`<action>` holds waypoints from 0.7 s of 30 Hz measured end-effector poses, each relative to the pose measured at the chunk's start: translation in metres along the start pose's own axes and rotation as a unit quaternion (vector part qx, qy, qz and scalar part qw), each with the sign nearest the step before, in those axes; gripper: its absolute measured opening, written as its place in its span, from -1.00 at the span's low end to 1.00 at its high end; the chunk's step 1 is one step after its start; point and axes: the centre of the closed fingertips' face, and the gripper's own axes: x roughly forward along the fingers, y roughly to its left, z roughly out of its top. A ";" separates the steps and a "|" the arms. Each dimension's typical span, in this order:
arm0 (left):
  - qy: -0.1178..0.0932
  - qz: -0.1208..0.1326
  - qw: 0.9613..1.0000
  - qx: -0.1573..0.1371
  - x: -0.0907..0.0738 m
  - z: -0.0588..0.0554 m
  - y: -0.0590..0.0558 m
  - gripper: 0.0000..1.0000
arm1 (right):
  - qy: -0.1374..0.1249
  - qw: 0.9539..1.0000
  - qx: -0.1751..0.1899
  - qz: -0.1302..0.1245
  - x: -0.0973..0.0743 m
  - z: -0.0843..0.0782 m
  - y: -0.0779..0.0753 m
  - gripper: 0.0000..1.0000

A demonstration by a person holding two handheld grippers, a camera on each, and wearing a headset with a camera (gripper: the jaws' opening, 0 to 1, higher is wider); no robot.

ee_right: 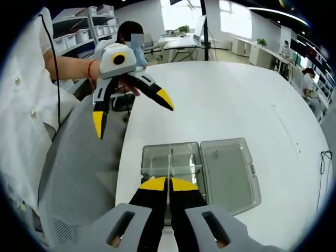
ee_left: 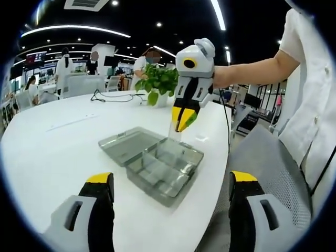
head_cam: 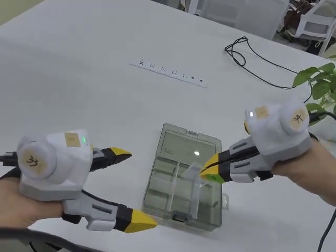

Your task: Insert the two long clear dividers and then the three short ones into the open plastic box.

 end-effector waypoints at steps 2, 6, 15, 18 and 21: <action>0.000 0.002 1.000 -0.002 0.000 -0.001 0.002 0.92 | 0.000 1.000 0.002 0.002 0.004 -0.003 0.000 -0.95; -0.002 0.002 1.000 -0.007 0.001 -0.001 0.003 1.00 | -0.002 1.000 0.002 0.002 0.010 -0.008 -0.002 -0.95; 0.000 -0.002 1.000 -0.012 0.004 -0.003 0.006 1.00 | 0.002 1.000 0.009 0.003 0.015 -0.015 -0.003 -0.95; -0.001 -0.003 1.000 -0.014 0.005 -0.003 0.006 0.99 | -0.002 1.000 0.011 0.004 0.016 -0.015 -0.004 -0.95; -0.001 -0.004 1.000 -0.014 0.006 -0.003 0.006 0.98 | -0.004 1.000 0.010 0.003 0.016 -0.014 -0.004 -0.95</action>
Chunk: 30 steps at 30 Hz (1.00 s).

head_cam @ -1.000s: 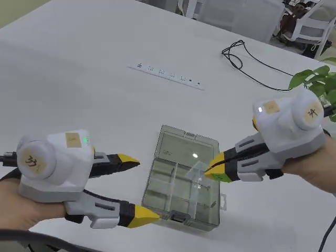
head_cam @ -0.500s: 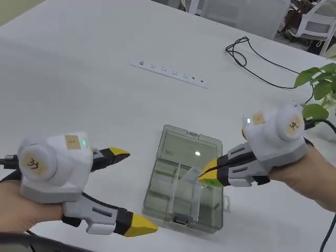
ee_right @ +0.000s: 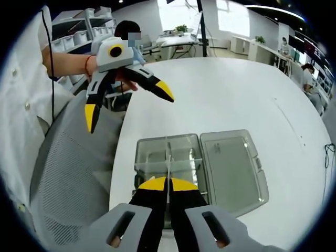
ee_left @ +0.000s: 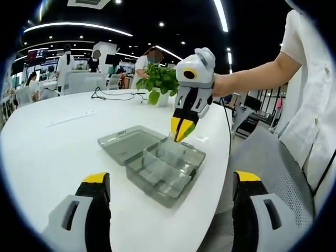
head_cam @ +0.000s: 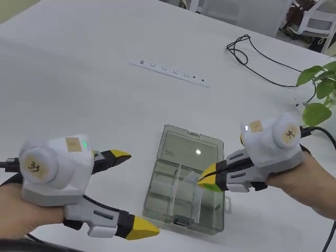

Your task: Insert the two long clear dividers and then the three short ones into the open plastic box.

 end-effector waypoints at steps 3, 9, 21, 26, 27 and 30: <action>-0.002 0.000 1.000 0.000 0.001 0.000 0.000 0.97 | -0.001 1.000 -0.005 0.000 0.000 0.001 0.000 -0.95; -0.002 -0.002 1.000 -0.002 0.002 -0.001 -0.002 0.95 | -0.003 1.000 -0.015 0.001 0.001 0.000 0.002 -0.95; 0.000 -0.006 1.000 -0.003 0.004 -0.002 -0.003 0.94 | -0.004 0.999 -0.038 -0.004 0.006 0.001 0.005 -0.96; 0.001 -0.008 1.000 -0.002 0.005 -0.002 -0.004 0.93 | 0.000 0.999 -0.041 -0.005 0.009 0.001 0.006 -0.96; 0.000 -0.008 1.000 -0.001 0.005 -0.002 -0.004 0.94 | 0.000 0.999 -0.041 -0.005 0.009 0.000 0.005 -0.96; 0.002 -0.009 1.000 -0.001 0.005 -0.003 -0.004 0.94 | 0.001 0.999 -0.038 -0.003 0.012 0.000 0.004 -0.95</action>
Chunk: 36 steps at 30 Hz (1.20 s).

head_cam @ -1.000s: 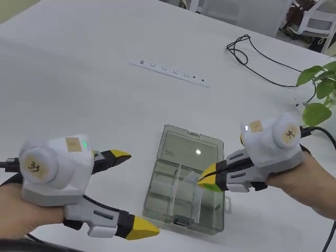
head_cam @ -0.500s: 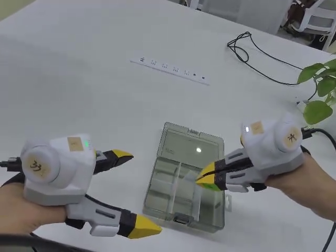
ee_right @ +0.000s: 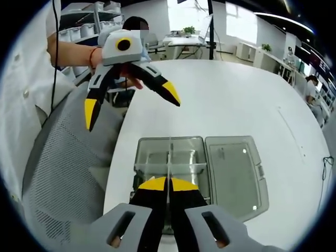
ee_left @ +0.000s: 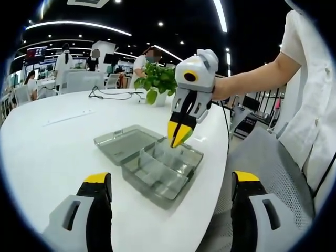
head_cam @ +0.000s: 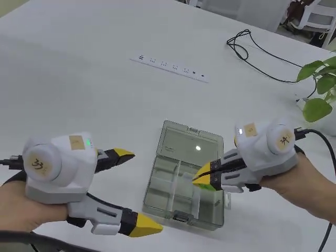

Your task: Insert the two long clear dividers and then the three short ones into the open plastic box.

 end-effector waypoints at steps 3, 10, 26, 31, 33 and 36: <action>0.002 0.000 1.000 0.001 0.000 -0.001 0.000 0.95 | 0.008 1.000 -0.002 0.002 0.005 -0.001 0.001 -0.95; 0.004 -0.001 1.000 0.002 0.001 -0.002 0.001 0.96 | 0.031 1.000 0.001 0.002 0.017 -0.010 0.000 -0.95; 0.006 -0.002 1.000 0.004 0.002 -0.003 0.001 0.96 | 0.084 0.996 -0.014 0.002 0.033 -0.025 -0.001 -0.94; 0.006 -0.004 1.000 0.006 0.003 -0.002 0.000 0.96 | 0.092 0.996 -0.017 0.001 0.033 -0.027 -0.001 -0.95; 0.004 -0.004 1.000 0.004 0.004 -0.001 0.000 0.95 | 0.095 0.995 -0.015 -0.001 0.033 -0.027 -0.001 -0.95; 0.003 -0.004 1.000 0.004 0.004 0.000 0.000 0.95 | 0.104 0.994 -0.015 -0.005 0.035 -0.027 0.000 -0.96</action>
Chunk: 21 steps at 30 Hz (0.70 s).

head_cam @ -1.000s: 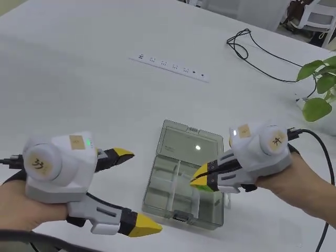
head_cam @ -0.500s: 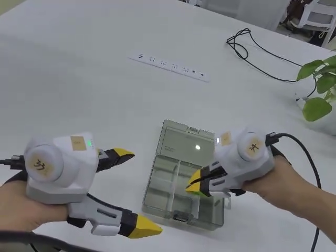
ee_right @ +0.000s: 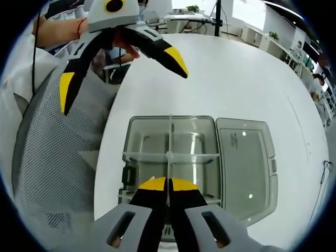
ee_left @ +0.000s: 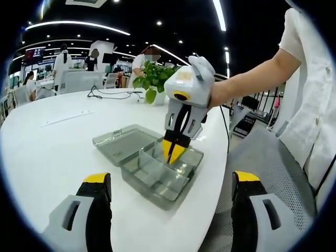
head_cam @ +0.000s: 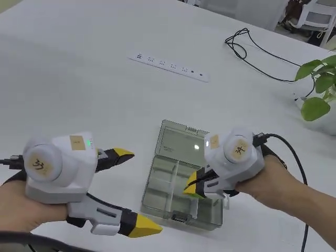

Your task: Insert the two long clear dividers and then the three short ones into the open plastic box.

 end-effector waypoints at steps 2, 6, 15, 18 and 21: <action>0.000 0.000 1.000 0.001 0.000 0.000 -0.001 0.95 | 0.004 1.000 -0.004 -0.003 0.000 0.000 0.000 -0.96; 0.001 -0.001 1.000 0.003 0.000 0.001 -0.003 0.95 | 0.007 1.000 -0.002 -0.006 0.000 -0.001 0.000 -0.97; 0.000 -0.001 1.000 0.005 0.001 0.004 -0.006 0.94 | 0.022 0.999 -0.015 -0.017 0.002 -0.001 0.000 -0.97; 0.001 -0.002 1.000 0.007 0.000 0.004 -0.006 0.95 | 0.020 1.000 -0.009 -0.018 0.001 -0.002 0.000 -0.96; 0.003 -0.002 1.000 0.008 0.000 0.004 -0.005 0.95 | 0.016 1.000 -0.010 -0.019 0.001 -0.002 0.000 -0.95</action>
